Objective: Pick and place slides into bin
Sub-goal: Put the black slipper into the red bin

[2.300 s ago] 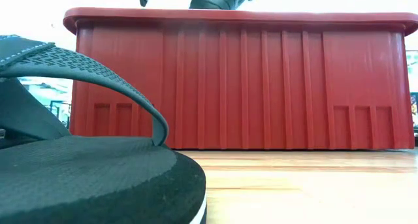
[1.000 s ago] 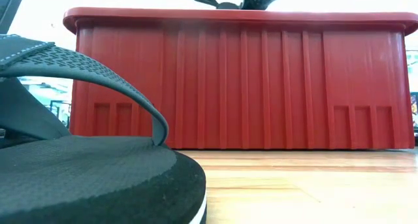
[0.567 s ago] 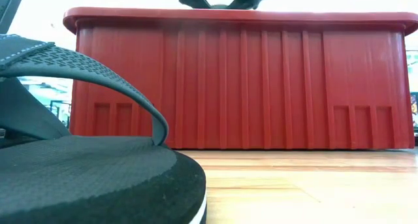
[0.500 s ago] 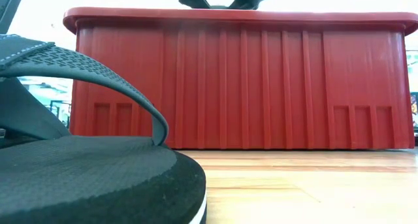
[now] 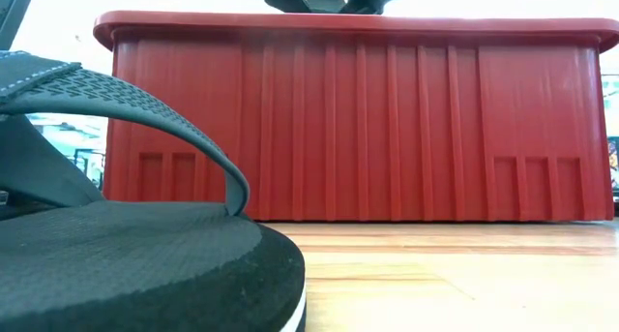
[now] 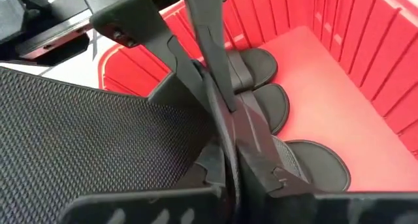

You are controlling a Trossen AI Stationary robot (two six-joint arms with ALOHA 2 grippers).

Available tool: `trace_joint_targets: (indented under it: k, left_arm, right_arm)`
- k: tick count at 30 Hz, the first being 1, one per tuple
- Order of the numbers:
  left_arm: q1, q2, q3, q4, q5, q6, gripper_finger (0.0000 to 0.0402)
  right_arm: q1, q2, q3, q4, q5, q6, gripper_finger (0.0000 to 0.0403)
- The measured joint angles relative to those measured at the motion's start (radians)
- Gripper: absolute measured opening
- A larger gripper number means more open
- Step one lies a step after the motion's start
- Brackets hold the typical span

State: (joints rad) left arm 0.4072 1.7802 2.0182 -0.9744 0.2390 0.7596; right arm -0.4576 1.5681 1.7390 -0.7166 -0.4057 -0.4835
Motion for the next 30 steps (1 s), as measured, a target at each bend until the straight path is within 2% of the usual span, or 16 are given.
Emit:
trace_joint_targets:
  k: [5, 11, 18, 22, 26, 30]
  left_arm:
    - [0.028, 0.005, 0.010, -0.001, 0.027, -0.071, 0.0004]
    - [0.076, 0.006, 0.030, -0.009, 0.130, -0.165, 0.0002]
    - [0.105, 0.006, 0.031, -0.076, 0.179, -0.222, 0.0001]
    - [0.106, 0.006, 0.032, -0.100, 0.191, -0.241, 0.0001]
    - [0.125, 0.002, 0.034, -0.148, 0.188, -0.215, 0.0001]
    - [0.177, 0.002, 0.034, -0.188, 0.244, -0.224, 0.0000]
  right_arm:
    - [0.000, -0.001, 0.004, -0.002, -0.003, 0.009, 0.0026]
    - [-0.002, -0.006, 0.007, 0.015, -0.008, 0.057, 0.0083]
    - [-0.007, -0.006, 0.007, -0.022, 0.048, 0.106, 0.0167]
    - [-0.007, -0.006, 0.006, -0.043, 0.130, 0.095, 0.0201]
    - [-0.007, -0.006, 0.003, -0.085, 0.205, 0.087, 0.0214]
    - [-0.008, -0.009, 0.003, -0.135, 0.248, 0.081, 0.0201]
